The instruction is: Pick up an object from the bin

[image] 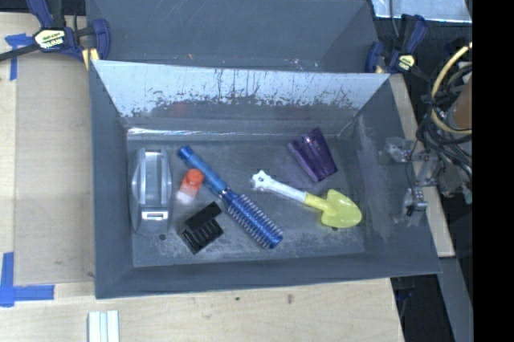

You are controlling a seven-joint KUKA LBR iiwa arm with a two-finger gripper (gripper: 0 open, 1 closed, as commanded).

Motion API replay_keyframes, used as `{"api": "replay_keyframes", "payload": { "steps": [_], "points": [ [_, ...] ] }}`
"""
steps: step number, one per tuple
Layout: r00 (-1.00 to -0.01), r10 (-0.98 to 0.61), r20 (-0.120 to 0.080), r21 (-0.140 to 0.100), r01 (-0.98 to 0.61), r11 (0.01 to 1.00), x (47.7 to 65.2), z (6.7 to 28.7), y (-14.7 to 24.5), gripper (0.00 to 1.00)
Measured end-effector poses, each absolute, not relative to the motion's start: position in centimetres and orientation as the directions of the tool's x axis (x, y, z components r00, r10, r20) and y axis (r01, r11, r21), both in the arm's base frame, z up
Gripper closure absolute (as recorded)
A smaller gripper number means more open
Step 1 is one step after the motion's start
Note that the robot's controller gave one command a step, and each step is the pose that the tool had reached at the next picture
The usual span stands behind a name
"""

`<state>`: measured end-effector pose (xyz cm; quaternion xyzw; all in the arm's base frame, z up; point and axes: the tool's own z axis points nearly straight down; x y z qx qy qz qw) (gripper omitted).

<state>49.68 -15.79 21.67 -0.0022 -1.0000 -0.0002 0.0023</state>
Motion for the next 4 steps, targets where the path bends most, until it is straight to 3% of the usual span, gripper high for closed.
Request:
{"api": "replay_keyframes", "payload": {
  "steps": [1,2,3,4],
  "points": [
    [-1.0,0.001,-0.002,-0.001,0.001,1.0,49.8,22.1,-15.7,0.0],
    [-0.996,0.09,-0.006,-0.001,0.09,0.996,50.6,15.2,-14.4,0.0],
    [-0.995,0.097,0.002,0.0,0.097,0.995,50.8,11.7,-14.2,0.0],
    [-0.991,0.132,-0.012,-0.001,0.132,0.991,51.0,14.6,-12.3,0.0]
  ]
}}
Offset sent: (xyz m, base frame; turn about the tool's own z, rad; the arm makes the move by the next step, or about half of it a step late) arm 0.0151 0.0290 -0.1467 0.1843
